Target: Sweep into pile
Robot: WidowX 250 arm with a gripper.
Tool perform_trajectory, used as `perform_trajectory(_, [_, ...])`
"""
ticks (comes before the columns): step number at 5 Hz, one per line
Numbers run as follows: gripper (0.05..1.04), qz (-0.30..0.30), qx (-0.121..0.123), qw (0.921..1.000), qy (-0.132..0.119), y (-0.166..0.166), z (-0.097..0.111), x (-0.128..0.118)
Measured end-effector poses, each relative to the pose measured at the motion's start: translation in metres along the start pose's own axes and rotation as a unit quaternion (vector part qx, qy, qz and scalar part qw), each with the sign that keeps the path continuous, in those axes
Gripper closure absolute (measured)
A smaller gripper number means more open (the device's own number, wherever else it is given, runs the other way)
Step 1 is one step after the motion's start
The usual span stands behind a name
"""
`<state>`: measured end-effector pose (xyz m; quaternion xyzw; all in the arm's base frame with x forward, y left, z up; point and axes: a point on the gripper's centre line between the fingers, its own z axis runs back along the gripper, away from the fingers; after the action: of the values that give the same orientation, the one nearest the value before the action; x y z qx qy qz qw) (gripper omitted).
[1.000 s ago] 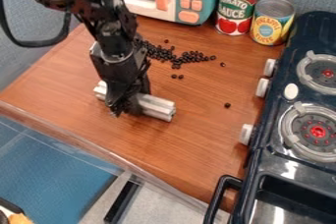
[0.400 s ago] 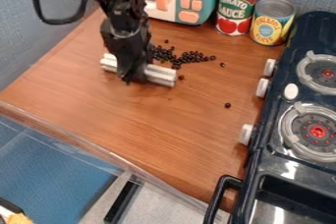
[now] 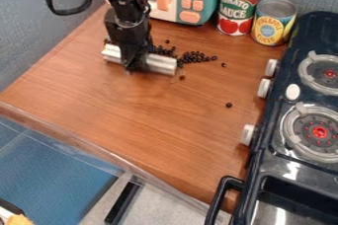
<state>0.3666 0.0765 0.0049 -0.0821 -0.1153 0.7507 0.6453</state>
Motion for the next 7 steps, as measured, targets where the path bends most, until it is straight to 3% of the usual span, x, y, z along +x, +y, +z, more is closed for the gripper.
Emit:
perform_trajectory(1, [0.692,0.006,0.001,1.0000,0.003,-0.001,0.001,-0.001])
perform_trajectory(3, [0.692,0.024,-0.010,0.9991,0.034,0.009,0.022,-0.002])
perform_trajectory(4, [0.692,0.036,-0.047,0.9971,0.048,0.009,0.045,0.005])
perform_trajectory(5, [0.692,0.038,-0.066,0.9954,0.058,0.020,0.056,0.005])
perform_trajectory(7, [0.692,0.031,-0.006,0.9971,0.070,0.063,0.052,-0.017])
